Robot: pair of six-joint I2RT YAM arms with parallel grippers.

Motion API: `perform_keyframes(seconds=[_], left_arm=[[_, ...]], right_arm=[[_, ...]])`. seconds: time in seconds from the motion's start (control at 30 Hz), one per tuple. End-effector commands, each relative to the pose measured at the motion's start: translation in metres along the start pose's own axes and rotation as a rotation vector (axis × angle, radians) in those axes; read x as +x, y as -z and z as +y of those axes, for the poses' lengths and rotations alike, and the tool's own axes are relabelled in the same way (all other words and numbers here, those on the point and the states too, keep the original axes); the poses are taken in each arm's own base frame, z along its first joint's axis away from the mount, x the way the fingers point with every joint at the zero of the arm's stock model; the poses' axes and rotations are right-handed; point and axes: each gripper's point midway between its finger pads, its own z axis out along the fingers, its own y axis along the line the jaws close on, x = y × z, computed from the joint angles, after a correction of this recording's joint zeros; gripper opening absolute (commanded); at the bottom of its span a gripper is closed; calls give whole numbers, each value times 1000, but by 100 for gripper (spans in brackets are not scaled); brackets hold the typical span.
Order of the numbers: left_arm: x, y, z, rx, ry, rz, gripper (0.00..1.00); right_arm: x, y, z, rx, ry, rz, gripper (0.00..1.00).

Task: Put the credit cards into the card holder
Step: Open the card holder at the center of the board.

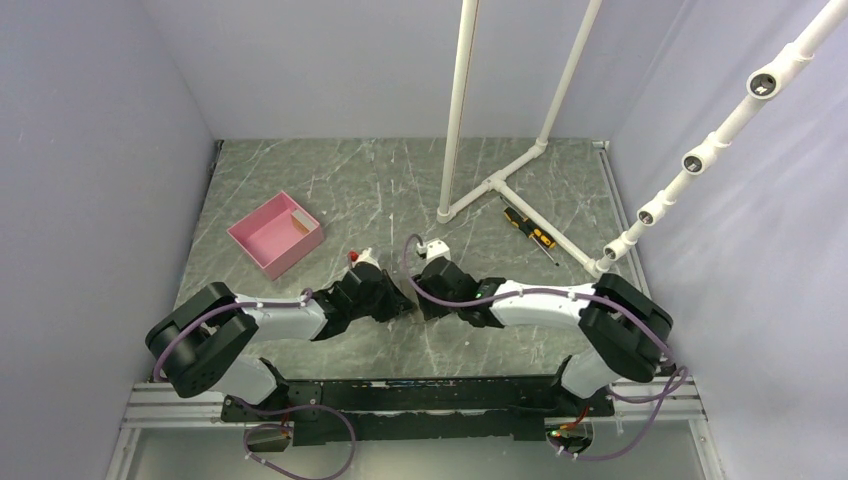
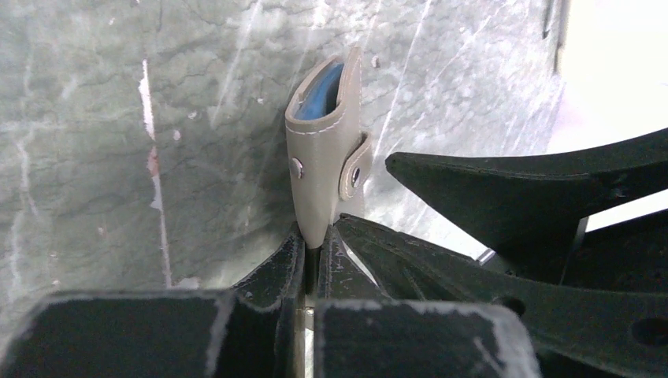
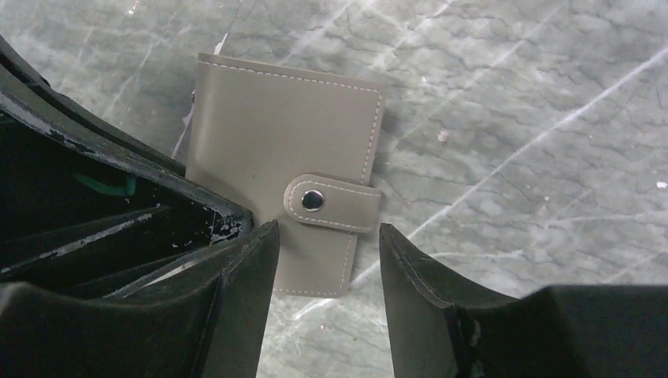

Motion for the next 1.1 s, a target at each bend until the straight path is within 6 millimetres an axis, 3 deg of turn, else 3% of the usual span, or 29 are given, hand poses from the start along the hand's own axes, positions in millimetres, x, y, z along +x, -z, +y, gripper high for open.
perform_keyframes(seconds=[0.0, 0.13, 0.4, 0.63, 0.77, 0.9, 1.0, 1.07], left_arm=[[-1, 4, -17, 69, -21, 7, 0], [-1, 7, -21, 79, -23, 6, 0], [5, 8, -25, 120, -3, 31, 0], [12, 11, -19, 87, 32, 70, 0], [12, 15, -14, 59, 34, 63, 0], [8, 23, -10, 45, 30, 39, 0], [6, 27, -12, 59, 4, 24, 0], [4, 29, -14, 65, -17, 19, 0]], right_arm=[[-15, -11, 12, 20, 49, -51, 53], [-14, -17, 17, 48, 35, -61, 52], [-18, -25, -23, 344, -50, -124, 44], [-43, -13, -30, 386, -57, -213, 21], [-42, -11, -46, 424, -102, -191, 4], [-33, -13, -60, 323, -240, -145, 0], [-34, -11, -39, 107, -250, -119, 0], [-32, -5, -29, -10, -251, -102, 9]])
